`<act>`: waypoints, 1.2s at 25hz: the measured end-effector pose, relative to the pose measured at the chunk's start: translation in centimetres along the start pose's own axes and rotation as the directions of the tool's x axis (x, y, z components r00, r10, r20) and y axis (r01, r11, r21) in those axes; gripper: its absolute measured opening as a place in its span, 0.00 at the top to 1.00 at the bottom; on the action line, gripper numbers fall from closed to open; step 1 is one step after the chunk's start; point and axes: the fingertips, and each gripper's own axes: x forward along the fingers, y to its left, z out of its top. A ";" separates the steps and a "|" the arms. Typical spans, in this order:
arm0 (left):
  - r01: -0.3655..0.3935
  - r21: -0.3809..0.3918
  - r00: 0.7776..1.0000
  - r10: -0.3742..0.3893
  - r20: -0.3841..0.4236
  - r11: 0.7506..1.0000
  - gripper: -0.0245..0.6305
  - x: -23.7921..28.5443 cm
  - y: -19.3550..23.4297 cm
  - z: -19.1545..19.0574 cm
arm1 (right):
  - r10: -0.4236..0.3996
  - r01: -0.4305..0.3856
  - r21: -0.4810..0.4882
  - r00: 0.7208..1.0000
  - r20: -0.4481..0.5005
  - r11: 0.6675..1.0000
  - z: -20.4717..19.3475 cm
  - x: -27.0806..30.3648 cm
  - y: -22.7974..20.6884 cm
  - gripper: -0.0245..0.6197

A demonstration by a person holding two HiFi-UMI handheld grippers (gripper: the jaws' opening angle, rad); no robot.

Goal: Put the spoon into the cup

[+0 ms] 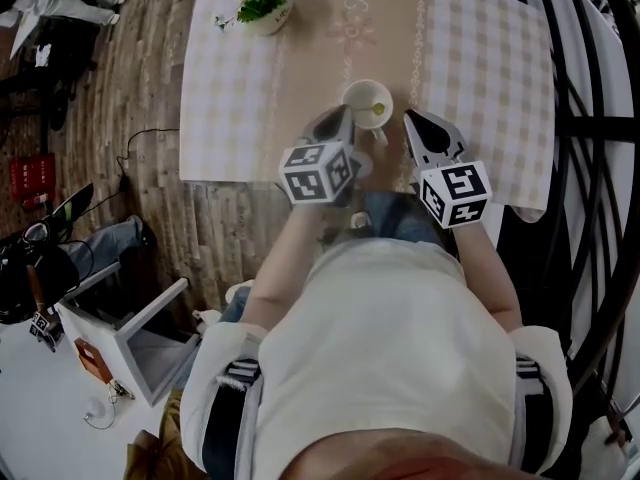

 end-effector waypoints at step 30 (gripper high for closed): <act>-0.055 -0.009 0.994 0.056 0.092 0.998 0.87 -5.5 0.5 -0.2 | 0.010 -0.008 -0.038 0.999 0.042 0.999 0.1 -3.0 3.8 0.96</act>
